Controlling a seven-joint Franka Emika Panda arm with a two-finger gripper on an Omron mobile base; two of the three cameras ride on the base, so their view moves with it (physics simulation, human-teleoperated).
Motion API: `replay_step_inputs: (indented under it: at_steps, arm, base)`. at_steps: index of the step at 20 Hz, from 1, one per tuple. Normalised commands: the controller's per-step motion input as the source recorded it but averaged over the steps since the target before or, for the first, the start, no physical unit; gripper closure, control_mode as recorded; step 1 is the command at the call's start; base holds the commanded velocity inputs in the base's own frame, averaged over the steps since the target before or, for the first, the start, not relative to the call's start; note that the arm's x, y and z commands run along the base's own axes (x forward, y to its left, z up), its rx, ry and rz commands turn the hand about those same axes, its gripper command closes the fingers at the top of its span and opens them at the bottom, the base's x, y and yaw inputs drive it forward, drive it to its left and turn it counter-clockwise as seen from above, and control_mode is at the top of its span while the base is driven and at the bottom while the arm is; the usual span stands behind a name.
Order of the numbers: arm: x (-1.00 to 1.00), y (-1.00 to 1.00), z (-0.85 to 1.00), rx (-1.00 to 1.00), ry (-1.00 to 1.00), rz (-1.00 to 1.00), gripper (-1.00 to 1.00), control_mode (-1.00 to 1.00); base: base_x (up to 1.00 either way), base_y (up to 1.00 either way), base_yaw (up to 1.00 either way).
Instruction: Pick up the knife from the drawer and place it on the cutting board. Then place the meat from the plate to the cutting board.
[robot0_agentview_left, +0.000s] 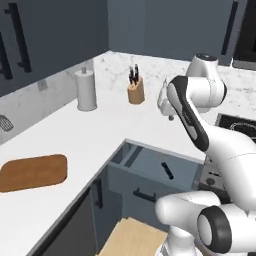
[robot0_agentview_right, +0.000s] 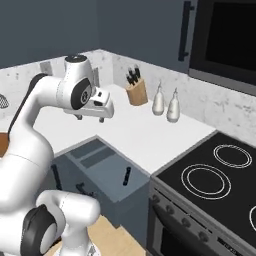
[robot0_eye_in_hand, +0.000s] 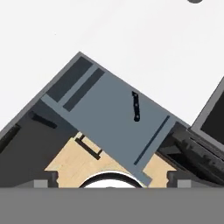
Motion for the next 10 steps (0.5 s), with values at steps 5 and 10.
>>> replay_step_inputs:
  at_steps: [5,10]
  arm:
    - [0.0,0.0,0.0,0.0,0.0,0.0,-1.0,1.0]
    - [0.0,0.0,0.0,0.0,0.0,0.0,-1.0,1.0]
  base:
    - [0.07,0.54,0.37]
    - [0.16,0.41,0.32]
